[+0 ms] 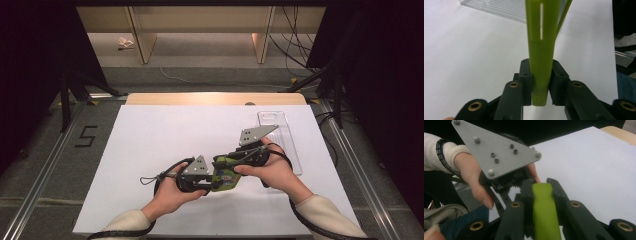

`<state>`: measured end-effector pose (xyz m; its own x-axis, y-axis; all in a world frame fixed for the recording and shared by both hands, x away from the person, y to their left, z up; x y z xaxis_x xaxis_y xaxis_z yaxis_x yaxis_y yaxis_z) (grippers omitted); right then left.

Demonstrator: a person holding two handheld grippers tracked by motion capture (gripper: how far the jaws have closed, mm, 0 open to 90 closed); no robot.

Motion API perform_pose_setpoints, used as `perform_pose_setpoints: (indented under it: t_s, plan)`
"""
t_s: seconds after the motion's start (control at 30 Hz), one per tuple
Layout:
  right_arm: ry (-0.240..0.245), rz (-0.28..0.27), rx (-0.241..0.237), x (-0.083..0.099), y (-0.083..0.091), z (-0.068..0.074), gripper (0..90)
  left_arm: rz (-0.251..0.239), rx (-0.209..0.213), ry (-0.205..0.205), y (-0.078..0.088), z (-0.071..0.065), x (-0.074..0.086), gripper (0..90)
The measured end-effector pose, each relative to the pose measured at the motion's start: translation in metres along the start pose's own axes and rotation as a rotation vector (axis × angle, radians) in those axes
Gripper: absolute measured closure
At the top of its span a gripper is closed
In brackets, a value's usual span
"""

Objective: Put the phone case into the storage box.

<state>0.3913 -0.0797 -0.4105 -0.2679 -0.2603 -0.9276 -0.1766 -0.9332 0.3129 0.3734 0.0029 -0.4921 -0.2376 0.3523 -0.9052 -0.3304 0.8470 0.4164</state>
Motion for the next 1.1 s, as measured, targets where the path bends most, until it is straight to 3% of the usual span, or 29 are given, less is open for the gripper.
perform_pose_setpoints:
  t_s: [0.87,1.1]
  plan:
    - [0.025,-0.010,-0.007,-0.0013,0.0001,0.0007,76.3,0.012,-0.002,0.016,0.0023,0.0018,-0.0011,77.2]
    - [0.030,-0.020,-0.002,-0.0002,0.0000,-0.0024,69.8,0.017,-0.005,0.016,0.0023,0.0024,-0.0006,77.3]
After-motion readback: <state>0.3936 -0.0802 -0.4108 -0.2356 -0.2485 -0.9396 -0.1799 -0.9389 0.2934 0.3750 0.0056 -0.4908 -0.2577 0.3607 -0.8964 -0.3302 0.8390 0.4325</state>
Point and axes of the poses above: each handheld gripper's, and its own axes: y roughly backward along the jaws, x roughly out of its underside, z roughly to its left, the point moved 8 cm from there along -y, roughly forward along the jaws, and after that the axes turned 11 degrees about -z, right-handed, at the moved point
